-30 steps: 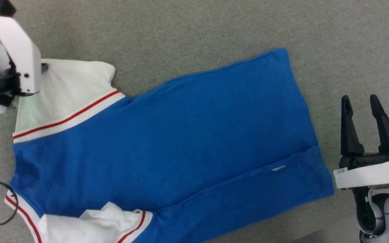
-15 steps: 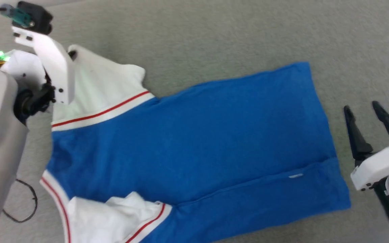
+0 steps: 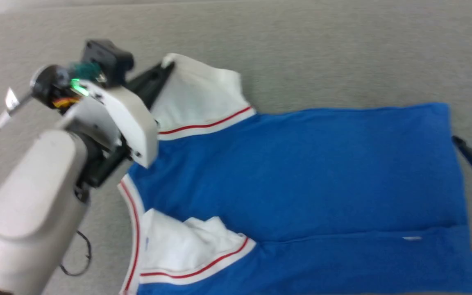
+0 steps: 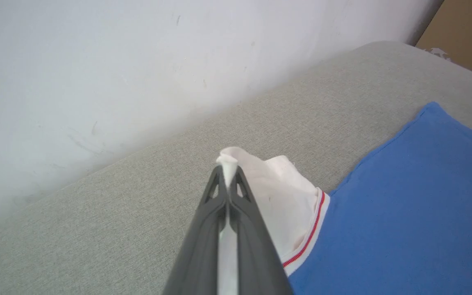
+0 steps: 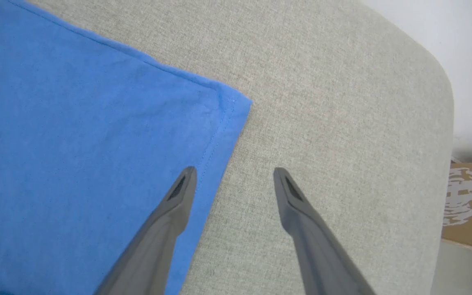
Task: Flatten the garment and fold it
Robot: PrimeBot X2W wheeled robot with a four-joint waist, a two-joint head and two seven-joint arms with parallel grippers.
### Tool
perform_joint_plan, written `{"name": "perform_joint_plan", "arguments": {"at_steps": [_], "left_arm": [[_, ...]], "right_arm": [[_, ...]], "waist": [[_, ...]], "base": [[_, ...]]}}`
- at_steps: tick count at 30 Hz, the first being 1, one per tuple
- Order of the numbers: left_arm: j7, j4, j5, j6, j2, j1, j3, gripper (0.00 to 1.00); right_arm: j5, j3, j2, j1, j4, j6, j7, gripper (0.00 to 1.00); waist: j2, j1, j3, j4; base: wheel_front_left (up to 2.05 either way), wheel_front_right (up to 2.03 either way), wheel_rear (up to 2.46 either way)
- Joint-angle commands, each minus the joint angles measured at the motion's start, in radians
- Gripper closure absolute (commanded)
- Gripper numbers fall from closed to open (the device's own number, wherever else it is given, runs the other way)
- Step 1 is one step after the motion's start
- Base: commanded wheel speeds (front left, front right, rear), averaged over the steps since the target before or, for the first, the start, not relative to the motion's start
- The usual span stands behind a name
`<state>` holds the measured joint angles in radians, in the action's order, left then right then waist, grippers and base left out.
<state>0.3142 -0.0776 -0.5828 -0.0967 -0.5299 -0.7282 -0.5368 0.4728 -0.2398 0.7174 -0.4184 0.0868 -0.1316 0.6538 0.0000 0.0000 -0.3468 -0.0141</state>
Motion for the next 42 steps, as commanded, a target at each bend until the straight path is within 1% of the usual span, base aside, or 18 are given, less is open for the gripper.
{"name": "perform_joint_plan", "arguments": {"at_steps": [1,5,8,13,16,17,18,19,24,28,31,35,42], "left_arm": [[-0.007,0.007,0.011,0.007,0.004,0.017,-0.003,1.0],[-0.028,0.108,0.027,0.034,0.012,0.069,-0.02,1.0],[-0.036,0.163,0.04,0.052,0.015,0.094,-0.03,1.0],[-0.042,0.211,0.053,0.064,0.025,0.111,-0.049,1.0],[-0.048,0.219,0.049,0.066,0.036,0.113,-0.055,1.0],[-0.052,0.218,0.049,0.068,0.039,0.114,-0.055,1.0],[-0.057,0.215,0.049,0.069,0.043,0.114,-0.056,1.0],[-0.061,0.211,0.048,0.069,0.045,0.116,-0.057,1.0],[-0.096,0.179,0.041,0.082,0.048,0.142,-0.047,1.0],[-0.13,0.166,0.021,0.103,0.036,0.187,-0.02,1.0],[-0.146,0.174,-0.002,0.123,0.02,0.24,0.004,1.0],[-0.144,0.214,-0.028,0.157,-0.016,0.334,0.027,1.0],[-0.111,0.312,-0.091,0.219,-0.069,0.548,0.035,1.0]], "right_arm": [[0.009,-0.005,-0.001,-0.019,0.004,0.001,0.004,0.0],[0.049,-0.054,0.045,-0.098,0.071,0.001,0.082,0.0],[0.066,-0.088,0.065,-0.152,0.124,0.001,0.11,0.0],[0.065,-0.144,0.087,-0.201,0.215,0.001,0.131,0.0],[0.092,-0.186,0.09,-0.187,0.267,0.001,0.171,0.0],[0.107,-0.2,0.091,-0.18,0.277,0.001,0.179,0.42],[0.121,-0.208,0.091,-0.174,0.284,0.001,0.178,0.88],[0.129,-0.213,0.09,-0.17,0.29,0.001,0.17,1.0],[0.124,-0.2,0.071,-0.183,0.32,0.001,0.034,1.0],[0.112,-0.163,0.045,-0.185,0.335,0.001,-0.096,1.0],[0.101,-0.136,0.029,-0.157,0.327,0.001,-0.18,1.0],[0.079,-0.08,0.01,-0.074,0.304,0.001,-0.263,1.0],[0.058,0.076,-0.052,0.178,0.202,0.001,-0.3,1.0]], "waist": [[0.0,0.0,-0.019,0.07],[0.0,0.0,-0.05,0.114],[0.0,0.0,-0.07,0.141],[0.0,0.0,-0.086,0.177],[0.0,0.0,-0.087,0.191],[0.0,0.0,-0.086,0.194],[0.0,0.0,-0.084,0.196],[0.0,0.0,-0.081,0.197],[0.0,0.0,-0.042,0.182],[0.0,0.0,0.021,0.158],[0.0,0.0,0.079,0.138],[0.0,0.0,0.153,0.12],[0.0,0.0,0.238,0.108]], "base": [[0.0,0.0,0.0],[0.0,0.0,0.0],[0.0,0.0,0.0],[0.0,0.0,0.0],[0.0,0.0,0.0],[0.0,0.0,0.0],[0.0,0.0,0.0],[0.0,0.0,0.0],[0.0,0.0,0.0],[0.0,0.0,0.0],[0.0,0.0,0.0],[0.0,0.0,0.0],[0.0,0.0,0.0]]}}
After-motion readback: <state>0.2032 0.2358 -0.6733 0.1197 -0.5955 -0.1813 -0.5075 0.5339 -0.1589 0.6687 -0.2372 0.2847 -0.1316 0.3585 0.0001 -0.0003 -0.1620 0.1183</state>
